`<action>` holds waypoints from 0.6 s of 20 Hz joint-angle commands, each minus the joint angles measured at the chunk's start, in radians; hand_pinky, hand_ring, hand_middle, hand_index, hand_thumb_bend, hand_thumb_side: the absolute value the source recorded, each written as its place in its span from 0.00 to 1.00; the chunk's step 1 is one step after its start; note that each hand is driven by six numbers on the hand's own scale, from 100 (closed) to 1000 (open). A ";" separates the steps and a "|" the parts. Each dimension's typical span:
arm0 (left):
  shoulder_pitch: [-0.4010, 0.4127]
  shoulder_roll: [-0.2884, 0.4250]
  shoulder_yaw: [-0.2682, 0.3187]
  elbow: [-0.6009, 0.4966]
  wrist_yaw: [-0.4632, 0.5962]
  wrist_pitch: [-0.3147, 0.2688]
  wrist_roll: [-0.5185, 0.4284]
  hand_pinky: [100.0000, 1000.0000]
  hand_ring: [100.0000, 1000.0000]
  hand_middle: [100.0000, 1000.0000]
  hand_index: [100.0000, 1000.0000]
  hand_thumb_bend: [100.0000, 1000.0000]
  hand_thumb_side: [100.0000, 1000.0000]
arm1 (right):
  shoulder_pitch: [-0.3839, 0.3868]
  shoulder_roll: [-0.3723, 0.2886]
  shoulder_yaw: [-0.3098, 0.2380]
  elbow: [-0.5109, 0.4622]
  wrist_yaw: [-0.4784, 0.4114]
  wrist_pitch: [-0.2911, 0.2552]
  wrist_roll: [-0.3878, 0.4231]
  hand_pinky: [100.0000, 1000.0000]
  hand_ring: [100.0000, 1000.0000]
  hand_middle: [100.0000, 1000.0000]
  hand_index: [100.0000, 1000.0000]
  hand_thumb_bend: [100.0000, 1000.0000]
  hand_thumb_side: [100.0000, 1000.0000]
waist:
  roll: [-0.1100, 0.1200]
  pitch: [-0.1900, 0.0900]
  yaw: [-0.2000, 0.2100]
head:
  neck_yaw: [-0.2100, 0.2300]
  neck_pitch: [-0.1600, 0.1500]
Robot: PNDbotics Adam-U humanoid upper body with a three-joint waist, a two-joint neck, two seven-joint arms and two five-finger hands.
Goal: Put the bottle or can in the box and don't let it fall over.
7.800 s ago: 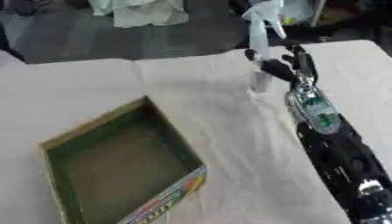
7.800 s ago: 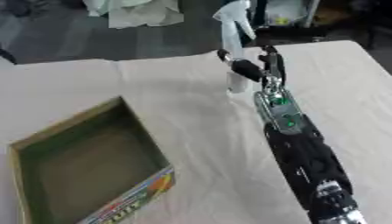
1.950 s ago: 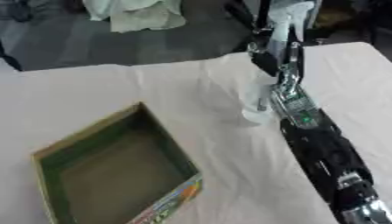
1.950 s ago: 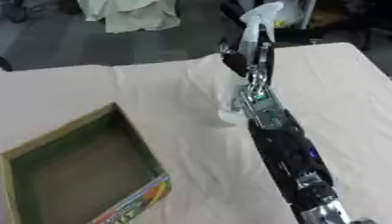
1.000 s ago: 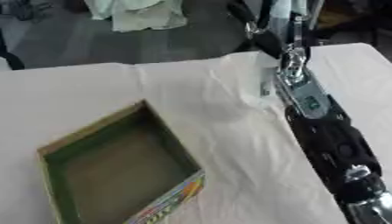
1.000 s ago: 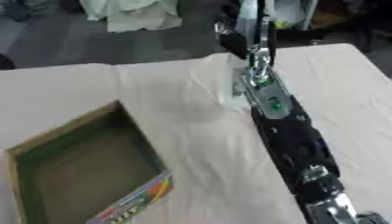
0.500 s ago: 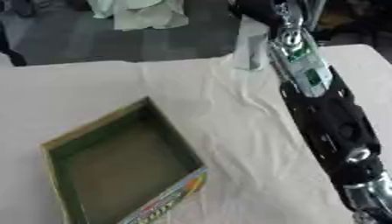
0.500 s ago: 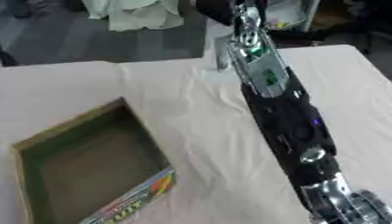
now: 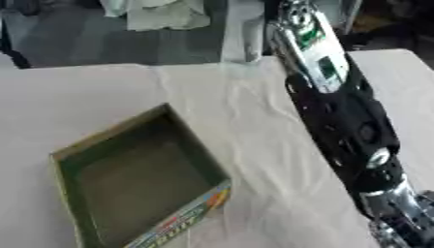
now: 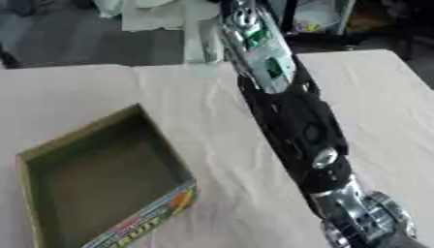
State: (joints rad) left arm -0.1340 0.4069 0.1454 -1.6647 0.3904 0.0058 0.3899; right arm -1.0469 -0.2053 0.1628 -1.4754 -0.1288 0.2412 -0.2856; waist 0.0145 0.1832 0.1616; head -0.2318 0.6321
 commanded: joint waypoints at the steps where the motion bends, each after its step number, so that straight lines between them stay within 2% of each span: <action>1: -0.007 0.035 0.007 -0.017 -0.003 -0.003 0.002 0.77 0.75 0.67 0.72 0.52 0.73 | -0.034 0.060 0.026 -0.035 -0.001 0.009 0.024 0.00 0.00 0.08 0.18 0.27 0.00 | 0.001 -0.027 0.004 | -0.010 0.011; 9: 0.000 0.042 0.006 -0.016 -0.005 -0.004 0.005 0.77 0.75 0.67 0.72 0.52 0.73 | 0.012 0.196 0.092 -0.050 0.071 0.008 0.035 0.00 0.00 0.09 0.19 0.26 0.00 | -0.013 -0.041 0.008 | -0.016 0.040; 10: 0.001 0.043 0.006 -0.015 -0.006 -0.004 0.005 0.77 0.75 0.67 0.72 0.52 0.73 | 0.020 0.207 0.099 -0.050 0.081 0.006 0.034 0.00 0.01 0.10 0.19 0.32 0.00 | -0.014 -0.042 0.009 | -0.015 0.043; 11: 0.002 0.043 0.006 -0.015 -0.006 -0.004 0.005 0.77 0.75 0.67 0.72 0.52 0.73 | 0.029 0.218 0.106 -0.049 0.088 0.004 0.035 0.00 0.02 0.10 0.19 0.25 0.00 | -0.016 -0.043 0.009 | -0.015 0.045; 12: 0.003 0.044 0.006 -0.015 -0.006 -0.004 0.005 0.77 0.75 0.67 0.72 0.52 0.73 | 0.035 0.225 0.111 -0.047 0.094 0.001 0.035 0.00 0.02 0.11 0.20 0.25 0.00 | -0.017 -0.044 0.009 | -0.015 0.046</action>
State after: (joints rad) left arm -0.1283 0.4157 0.1454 -1.6647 0.3859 0.0039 0.3927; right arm -0.9944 0.0091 0.2692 -1.5017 -0.0485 0.2492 -0.2508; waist -0.0081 0.1580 0.1689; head -0.2480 0.6748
